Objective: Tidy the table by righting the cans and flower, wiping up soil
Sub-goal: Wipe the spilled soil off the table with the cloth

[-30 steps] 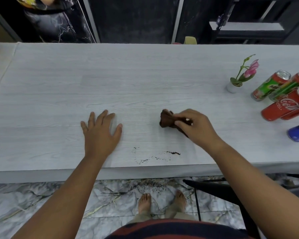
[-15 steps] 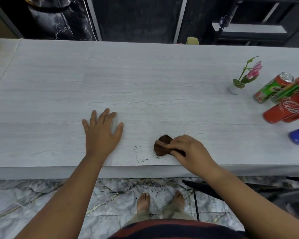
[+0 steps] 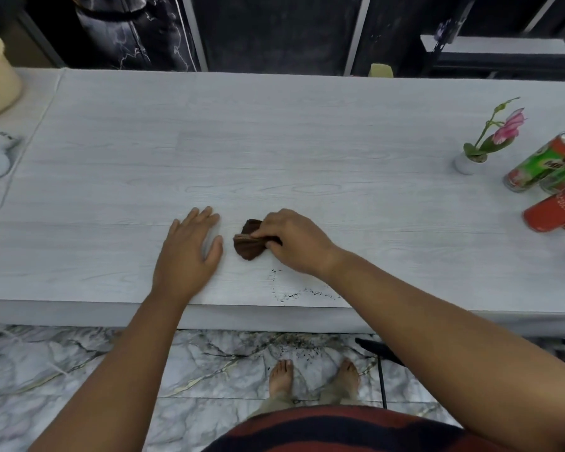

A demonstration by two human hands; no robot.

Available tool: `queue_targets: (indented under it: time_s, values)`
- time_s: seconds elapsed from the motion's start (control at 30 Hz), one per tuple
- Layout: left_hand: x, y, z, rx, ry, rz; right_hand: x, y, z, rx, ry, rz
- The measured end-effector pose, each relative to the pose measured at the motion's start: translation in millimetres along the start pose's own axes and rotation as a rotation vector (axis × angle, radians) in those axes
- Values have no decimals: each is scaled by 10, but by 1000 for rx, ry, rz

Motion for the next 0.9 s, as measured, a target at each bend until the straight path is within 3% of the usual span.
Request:
queue_targets:
  time_s: [0.23, 0.43, 0.53, 0.67, 0.73, 0.9]
  values:
    - [5, 6, -14, -24, -25, -14, -8, 518, -24, 160, 50, 156]
    - [4, 14, -13, -24, -29, -7, -98, 627, 118, 338, -45, -20]
    - [7, 9, -12, -23, -36, -5, -107, 446, 269, 235, -310, -157]
    - [3, 17, -14, -25, -24, 1, -103, 125, 424, -47, -432, -151]
    - [-1, 20, -10, -24, -26, 4, -61, 24, 369, -55, -366, -105]
    - [-12, 22, 4, -22, -31, 4, -34, 142, -9, 152, -10, -1]
Point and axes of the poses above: each hand's wrist, its own y-axis away from the middle knuckle, its own z-axis out of the back of the hand, x = y × z, the point moved 5 cm from there along -y, towards the middle knuckle, and after that the axes turned 14 degrees about -y, right-handed, at the moved point
